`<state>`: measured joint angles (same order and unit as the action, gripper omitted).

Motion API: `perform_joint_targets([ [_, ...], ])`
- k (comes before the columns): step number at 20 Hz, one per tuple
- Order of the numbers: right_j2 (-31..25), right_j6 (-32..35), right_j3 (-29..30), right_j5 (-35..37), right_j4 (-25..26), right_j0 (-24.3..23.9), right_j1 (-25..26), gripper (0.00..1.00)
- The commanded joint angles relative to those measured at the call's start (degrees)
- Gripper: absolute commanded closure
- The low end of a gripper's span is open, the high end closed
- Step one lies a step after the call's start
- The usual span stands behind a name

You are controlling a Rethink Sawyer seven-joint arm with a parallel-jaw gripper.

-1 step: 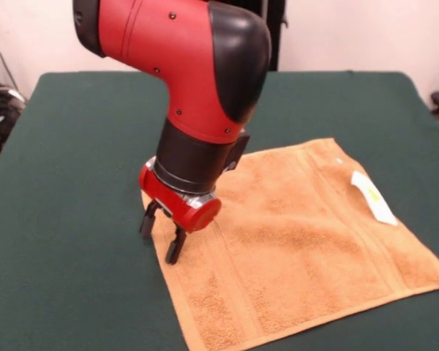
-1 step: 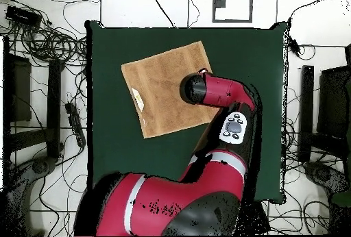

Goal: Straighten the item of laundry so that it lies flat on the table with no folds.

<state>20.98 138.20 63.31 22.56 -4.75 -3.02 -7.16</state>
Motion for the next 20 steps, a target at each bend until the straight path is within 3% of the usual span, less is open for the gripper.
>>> perform_joint_targets([
  [1,-6.3,-2.5,0.6,-1.0,4.6,-2.2,6.6,0.0],
  [5,-9.3,-2.7,3.4,-1.3,4.2,-3.5,3.5,0.0],
  [10,-13.6,-2.7,11.3,8.2,1.2,-2.5,-8.7,0.0],
  [13,-13.1,-3.7,10.7,14.4,1.1,-1.4,-14.0,0.0],
  [16,-11.2,-4.3,8.0,17.0,2.6,0.0,-15.6,0.0],
  [20,-7.3,-0.8,4.9,15.4,4.6,2.9,-14.0,0.0],
])
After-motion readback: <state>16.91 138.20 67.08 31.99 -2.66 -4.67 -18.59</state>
